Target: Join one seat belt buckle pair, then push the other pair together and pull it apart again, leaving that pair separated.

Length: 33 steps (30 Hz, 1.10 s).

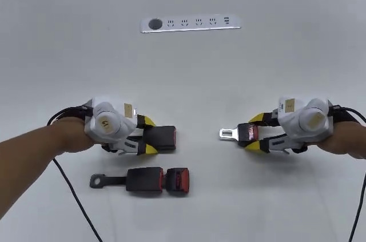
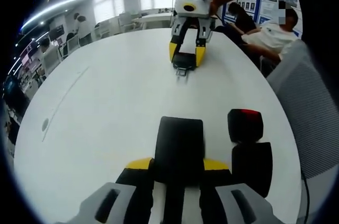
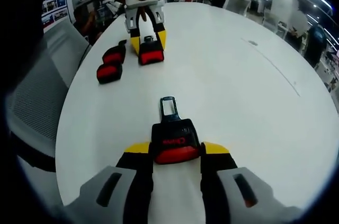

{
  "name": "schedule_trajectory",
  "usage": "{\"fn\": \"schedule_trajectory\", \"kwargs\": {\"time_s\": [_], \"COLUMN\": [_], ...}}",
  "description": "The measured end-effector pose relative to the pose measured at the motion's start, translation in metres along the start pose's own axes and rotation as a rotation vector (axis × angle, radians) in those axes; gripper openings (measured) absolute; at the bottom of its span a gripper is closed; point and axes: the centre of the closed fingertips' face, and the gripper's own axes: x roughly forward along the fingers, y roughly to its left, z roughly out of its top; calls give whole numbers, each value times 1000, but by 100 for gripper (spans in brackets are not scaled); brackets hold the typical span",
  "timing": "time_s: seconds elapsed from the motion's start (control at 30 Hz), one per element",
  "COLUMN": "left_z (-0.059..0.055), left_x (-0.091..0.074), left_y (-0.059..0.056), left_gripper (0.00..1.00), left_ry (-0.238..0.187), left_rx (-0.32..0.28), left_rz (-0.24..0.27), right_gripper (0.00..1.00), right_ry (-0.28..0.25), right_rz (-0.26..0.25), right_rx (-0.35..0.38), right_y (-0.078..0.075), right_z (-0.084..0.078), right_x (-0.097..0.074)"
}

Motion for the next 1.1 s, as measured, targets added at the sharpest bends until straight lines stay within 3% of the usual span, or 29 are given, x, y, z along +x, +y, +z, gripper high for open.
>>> {"fn": "schedule_trajectory", "kwargs": {"time_s": [0.3, 0.73, 1.1], "left_z": [1, 4, 4], "left_x": [-1, -3, -4], "left_y": [2, 3, 4], "left_gripper": [34, 33, 33], "left_ry": [1, 9, 15], "left_rx": [-15, -14, -13], "left_rz": [10, 9, 10], "right_gripper": [33, 33, 33], "right_ry": [27, 5, -23], "right_rz": [2, 13, 24], "right_rx": [-1, -4, -15], "right_y": [-1, 7, 12], "right_z": [-2, 17, 41], "right_x": [3, 18, 36]}}
